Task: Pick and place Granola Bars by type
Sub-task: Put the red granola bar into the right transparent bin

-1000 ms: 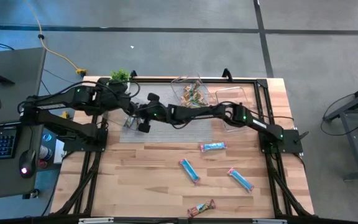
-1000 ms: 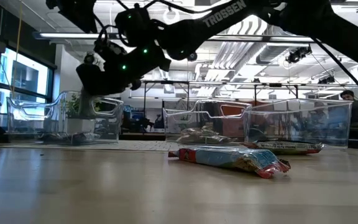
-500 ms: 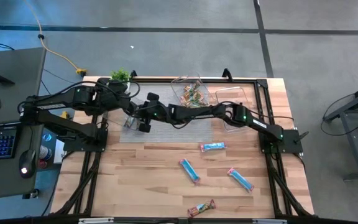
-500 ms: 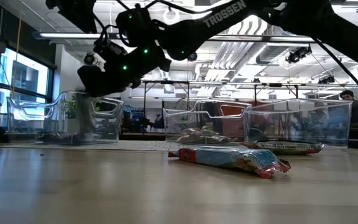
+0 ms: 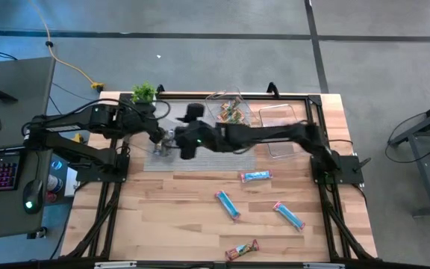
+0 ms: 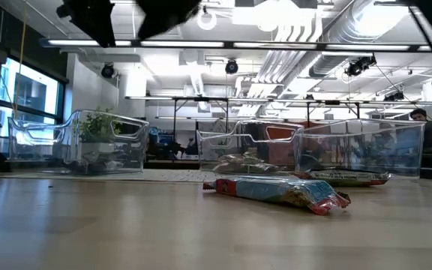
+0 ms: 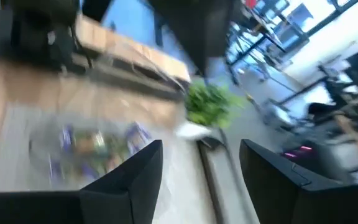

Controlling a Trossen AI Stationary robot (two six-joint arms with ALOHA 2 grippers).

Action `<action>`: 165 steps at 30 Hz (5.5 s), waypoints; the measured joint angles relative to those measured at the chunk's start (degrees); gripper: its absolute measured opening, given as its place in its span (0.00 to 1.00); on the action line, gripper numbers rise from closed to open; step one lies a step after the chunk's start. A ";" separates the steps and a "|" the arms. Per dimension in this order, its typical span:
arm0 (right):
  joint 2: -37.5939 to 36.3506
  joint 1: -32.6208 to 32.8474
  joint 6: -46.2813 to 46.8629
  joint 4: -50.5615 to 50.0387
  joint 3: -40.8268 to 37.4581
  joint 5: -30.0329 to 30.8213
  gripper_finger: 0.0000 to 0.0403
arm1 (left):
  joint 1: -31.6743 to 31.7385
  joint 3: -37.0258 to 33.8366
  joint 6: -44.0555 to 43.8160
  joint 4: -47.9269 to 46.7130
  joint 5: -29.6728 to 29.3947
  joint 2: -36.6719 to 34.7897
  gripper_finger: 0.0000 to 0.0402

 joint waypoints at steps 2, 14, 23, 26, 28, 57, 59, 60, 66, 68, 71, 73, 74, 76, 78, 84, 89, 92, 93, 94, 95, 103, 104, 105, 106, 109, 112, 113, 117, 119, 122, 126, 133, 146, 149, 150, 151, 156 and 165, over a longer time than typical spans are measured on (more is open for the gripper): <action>-4.25 1.75 -0.62 -6.42 -0.19 3.35 0.49 | -0.02 -1.61 1.23 0.90 5.24 0.00 0.40; -24.75 10.05 30.93 -41.33 -0.09 -1.80 0.49 | -1.61 -22.33 27.55 47.59 49.75 1.39 0.40; -27.02 13.40 48.68 -65.84 -0.42 -15.92 0.49 | -8.74 -29.01 41.94 78.99 50.10 15.66 0.40; -27.21 14.61 53.10 -68.49 -2.22 -15.39 0.49 | -9.87 -26.36 41.23 81.58 47.42 22.19 0.40; -27.09 15.29 53.94 -68.96 -3.90 -15.76 0.49 | -9.88 -23.57 40.99 80.41 48.23 26.52 0.40; -27.06 17.94 62.93 -64.40 -32.83 -16.30 0.49 | -9.77 -2.70 53.92 68.41 58.09 55.33 0.39; -27.06 17.94 63.56 -64.39 -33.27 -16.38 0.49 | -9.75 -2.57 54.01 69.26 57.91 55.90 0.36; -27.06 17.99 63.86 -64.36 -33.39 -16.46 0.49 | -9.75 -2.60 53.97 69.12 57.81 55.90 0.33; -27.06 18.61 66.45 -64.30 -33.57 -15.98 0.49 | -9.75 -2.60 53.91 69.26 56.81 55.87 0.08; -27.06 19.00 67.75 -64.31 -33.57 -16.06 0.49 | -9.75 -2.25 52.95 69.04 55.98 55.87 0.03; -27.06 19.98 70.39 -65.15 -33.55 -16.96 0.49 | -9.81 -0.27 50.59 67.38 53.61 55.69 0.03; -27.06 21.17 72.07 -67.48 -33.53 -19.27 0.49 | -9.81 2.18 50.47 67.02 50.70 55.69 0.02; -27.06 22.05 73.08 -68.93 -33.53 -20.19 0.49 | -9.79 3.71 50.45 66.41 47.71 55.33 0.01; -27.10 24.06 75.03 -69.67 -33.58 -21.11 0.49 | -9.73 7.24 50.29 63.06 39.64 54.03 0.00; -27.93 26.61 76.44 -69.34 -34.20 -22.05 0.49 | -9.46 10.92 50.10 61.91 30.39 53.92 0.01; -31.67 35.33 88.89 -69.46 -36.08 -18.39 0.49 | -8.05 19.08 53.59 63.46 20.42 54.03 0.00; -35.34 43.40 104.54 -69.05 -40.24 -10.77 0.49 | -4.70 20.95 54.06 70.43 20.39 54.08 0.00; -36.55 46.65 108.36 -65.27 -43.72 -8.51 0.49 | -1.71 21.28 54.69 76.81 23.11 54.62 0.00; -36.72 47.36 108.42 -63.52 -45.02 -8.15 0.49 | -0.56 21.32 54.85 78.63 25.46 54.96 0.00; -36.76 47.84 108.39 -61.42 -46.36 -8.07 0.49 | 0.61 21.23 54.41 78.99 27.95 55.15 0.00; -36.76 48.11 108.29 -59.16 -47.66 -8.09 0.49 | 1.72 21.14 53.37 79.70 30.48 55.52 0.00; -36.74 47.95 106.62 -42.15 -55.64 -8.54 0.49 | 7.82 21.07 49.01 93.06 38.89 60.72 0.00; -36.74 47.90 106.60 -41.07 -56.26 -8.55 0.49 | 8.21 20.98 48.87 94.66 39.99 61.32 0.00; -36.74 47.83 106.51 -40.30 -56.76 -8.60 0.49 | 8.37 21.31 48.95 97.31 40.67 62.47 0.00; -36.72 47.75 106.54 -39.64 -57.01 -8.65 0.49 | 8.39 21.94 49.05 99.77 41.43 63.56 0.00; -36.72 47.71 106.74 -38.98 -57.20 -9.04 0.49 | 8.88 22.98 49.25 98.65 42.73 64.90 0.00; -36.72 47.71 106.76 -38.40 -57.18 -9.42 0.49 | 9.04 23.98 49.38 94.97 42.37 66.04 0.00; -36.72 47.71 106.78 -38.31 -57.18 -9.49 0.49 | 9.05 24.08 49.44 93.62 41.27 66.20 0.00; -36.72 47.71 106.85 -37.88 -57.18 -9.75 0.49 | 9.05 24.31 50.90 90.97 36.16 66.42 0.00; -36.72 47.65 106.85 -37.79 -57.17 -9.59 0.49 | 9.05 24.31 50.96 91.09 35.87 66.53 0.00; -36.72 47.66 106.85 -36.58 -57.16 -8.36 0.49 | 9.03 24.31 50.93 91.53 36.57 66.53 0.01; -36.72 47.64 106.83 -34.99 -57.09 -8.20 0.49 | 9.01 24.31 50.93 91.48 36.69 66.53 0.06; -36.44 47.64 99.73 -33.66 -57.07 2.08 0.49 | 8.88 24.31 49.47 91.08 37.05 66.53 0.19; -26.10 35.69 85.18 -27.45 -57.07 2.70 0.49 | 6.54 24.30 49.91 70.41 38.33 46.79 0.22; -25.12 31.95 81.30 -26.11 -57.07 2.27 0.49 | 6.76 24.32 49.93 61.98 38.09 39.52 0.22; -25.09 30.71 79.22 -25.80 -57.07 1.93 0.49 | 6.78 24.35 49.89 59.63 38.01 37.37 0.22; -25.09 29.54 77.28 -25.58 -57.07 1.61 0.49 | 6.78 24.35 49.89 57.54 37.95 35.37 0.22; -25.09 22.65 63.93 -23.88 -57.09 -7.34 0.49 | 6.65 24.33 49.87 50.35 38.64 27.98 0.22; -25.09 11.00 46.66 -17.69 -57.09 -20.16 0.49 | 6.64 24.33 47.95 39.90 39.66 23.26 0.22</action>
